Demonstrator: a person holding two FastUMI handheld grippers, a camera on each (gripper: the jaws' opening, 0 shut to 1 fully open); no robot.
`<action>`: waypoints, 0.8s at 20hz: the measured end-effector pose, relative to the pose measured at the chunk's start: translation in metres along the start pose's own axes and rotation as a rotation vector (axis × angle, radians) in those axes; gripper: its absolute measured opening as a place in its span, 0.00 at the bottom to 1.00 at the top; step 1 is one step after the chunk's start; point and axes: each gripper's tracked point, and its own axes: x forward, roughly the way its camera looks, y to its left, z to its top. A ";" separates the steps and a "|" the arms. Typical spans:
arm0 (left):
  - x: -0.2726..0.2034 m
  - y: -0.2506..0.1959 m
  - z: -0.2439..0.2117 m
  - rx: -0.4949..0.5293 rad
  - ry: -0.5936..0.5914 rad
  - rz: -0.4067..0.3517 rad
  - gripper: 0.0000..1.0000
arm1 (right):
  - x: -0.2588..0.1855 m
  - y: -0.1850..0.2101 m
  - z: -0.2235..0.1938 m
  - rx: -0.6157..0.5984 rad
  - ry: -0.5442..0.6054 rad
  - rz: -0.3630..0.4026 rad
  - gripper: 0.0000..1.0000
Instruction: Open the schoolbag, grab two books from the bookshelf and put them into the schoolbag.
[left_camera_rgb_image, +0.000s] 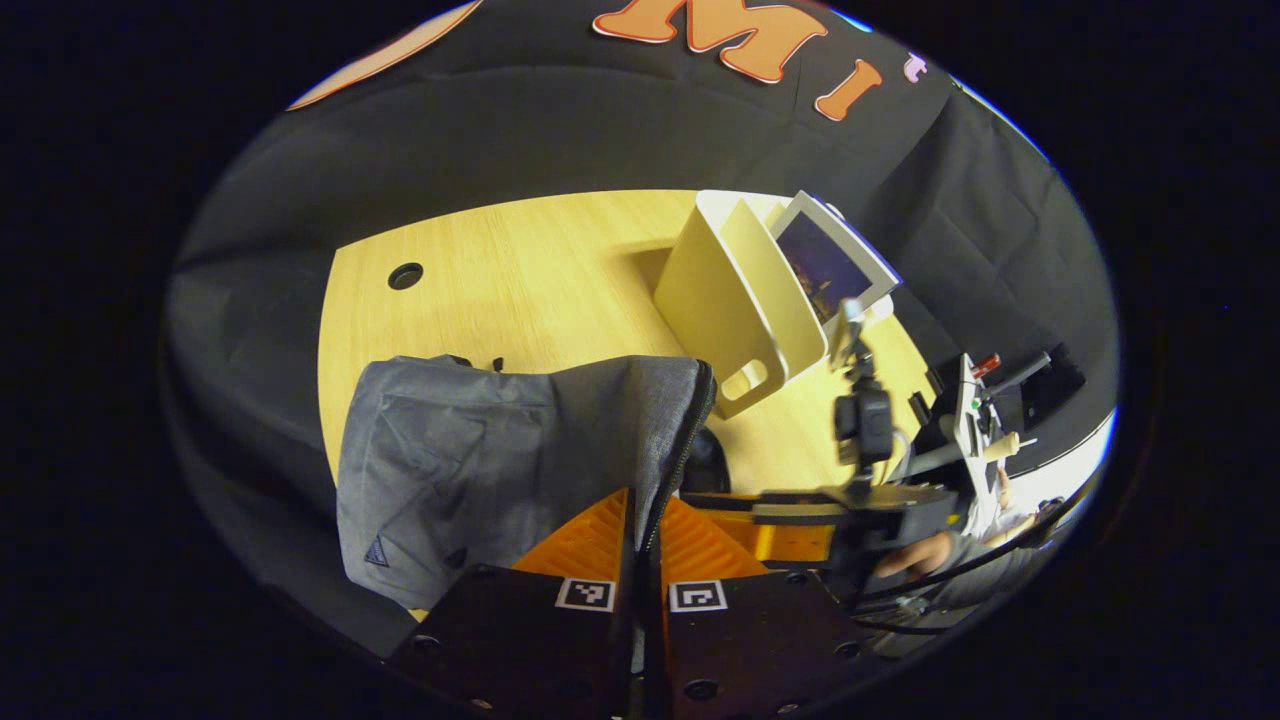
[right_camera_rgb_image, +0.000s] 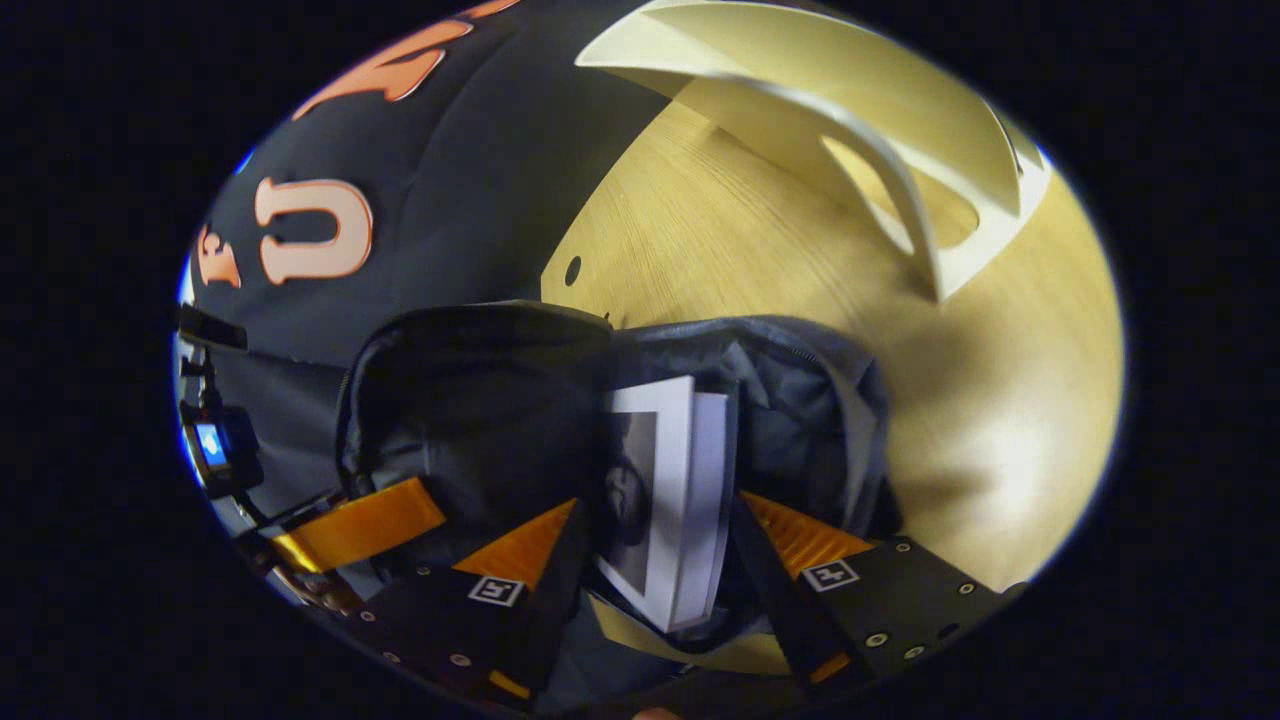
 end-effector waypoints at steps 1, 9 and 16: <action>0.003 0.004 -0.002 0.013 0.006 0.018 0.06 | -0.013 -0.006 0.010 -0.044 -0.009 -0.035 0.91; 0.020 -0.008 -0.001 -0.009 0.044 0.033 0.06 | -0.135 -0.044 0.103 -0.275 -0.015 -0.255 0.96; 0.030 -0.009 -0.009 -0.104 0.038 0.071 0.06 | -0.205 -0.060 0.199 -0.448 0.038 -0.409 0.96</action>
